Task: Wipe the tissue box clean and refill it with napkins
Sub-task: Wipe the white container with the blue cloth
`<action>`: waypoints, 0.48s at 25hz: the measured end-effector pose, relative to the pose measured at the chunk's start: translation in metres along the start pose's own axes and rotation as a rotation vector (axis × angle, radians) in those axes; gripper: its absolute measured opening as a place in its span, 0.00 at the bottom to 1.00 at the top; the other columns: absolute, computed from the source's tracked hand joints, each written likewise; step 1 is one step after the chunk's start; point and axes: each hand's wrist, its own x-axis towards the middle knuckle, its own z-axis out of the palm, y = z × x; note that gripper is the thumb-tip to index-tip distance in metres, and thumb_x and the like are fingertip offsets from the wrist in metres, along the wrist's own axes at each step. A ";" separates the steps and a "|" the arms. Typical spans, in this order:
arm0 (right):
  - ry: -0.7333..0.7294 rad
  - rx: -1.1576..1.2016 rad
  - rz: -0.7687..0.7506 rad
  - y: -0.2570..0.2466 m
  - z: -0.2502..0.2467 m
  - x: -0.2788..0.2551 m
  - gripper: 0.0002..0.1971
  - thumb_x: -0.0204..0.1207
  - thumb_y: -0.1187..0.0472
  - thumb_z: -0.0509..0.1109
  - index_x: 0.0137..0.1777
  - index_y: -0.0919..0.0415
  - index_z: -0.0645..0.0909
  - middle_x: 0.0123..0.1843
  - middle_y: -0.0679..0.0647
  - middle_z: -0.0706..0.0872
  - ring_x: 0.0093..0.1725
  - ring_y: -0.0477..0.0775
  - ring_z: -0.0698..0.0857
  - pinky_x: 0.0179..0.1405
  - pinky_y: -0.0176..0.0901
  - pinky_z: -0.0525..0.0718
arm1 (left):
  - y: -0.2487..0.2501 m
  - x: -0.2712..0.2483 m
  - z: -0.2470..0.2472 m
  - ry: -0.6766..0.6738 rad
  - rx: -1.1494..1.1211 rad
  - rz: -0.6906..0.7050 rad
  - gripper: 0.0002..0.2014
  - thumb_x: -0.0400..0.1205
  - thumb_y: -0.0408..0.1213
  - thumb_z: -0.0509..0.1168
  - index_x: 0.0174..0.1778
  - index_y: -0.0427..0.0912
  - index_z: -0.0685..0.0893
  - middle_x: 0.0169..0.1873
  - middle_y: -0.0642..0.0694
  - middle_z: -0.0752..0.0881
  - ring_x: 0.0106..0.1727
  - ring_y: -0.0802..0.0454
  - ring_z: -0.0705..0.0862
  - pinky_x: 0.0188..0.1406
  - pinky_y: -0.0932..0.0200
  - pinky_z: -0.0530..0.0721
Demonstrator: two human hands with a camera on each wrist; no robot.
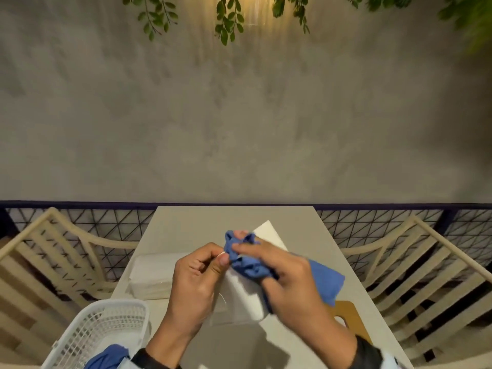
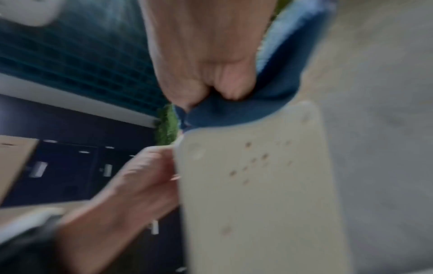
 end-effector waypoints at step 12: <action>-0.025 0.110 0.185 0.010 -0.003 0.007 0.30 0.68 0.81 0.62 0.51 0.42 0.87 0.54 0.20 0.81 0.63 0.40 0.82 0.61 0.20 0.74 | -0.006 -0.006 -0.002 0.063 0.051 -0.077 0.10 0.67 0.49 0.68 0.25 0.47 0.84 0.19 0.52 0.79 0.26 0.58 0.72 0.27 0.66 0.70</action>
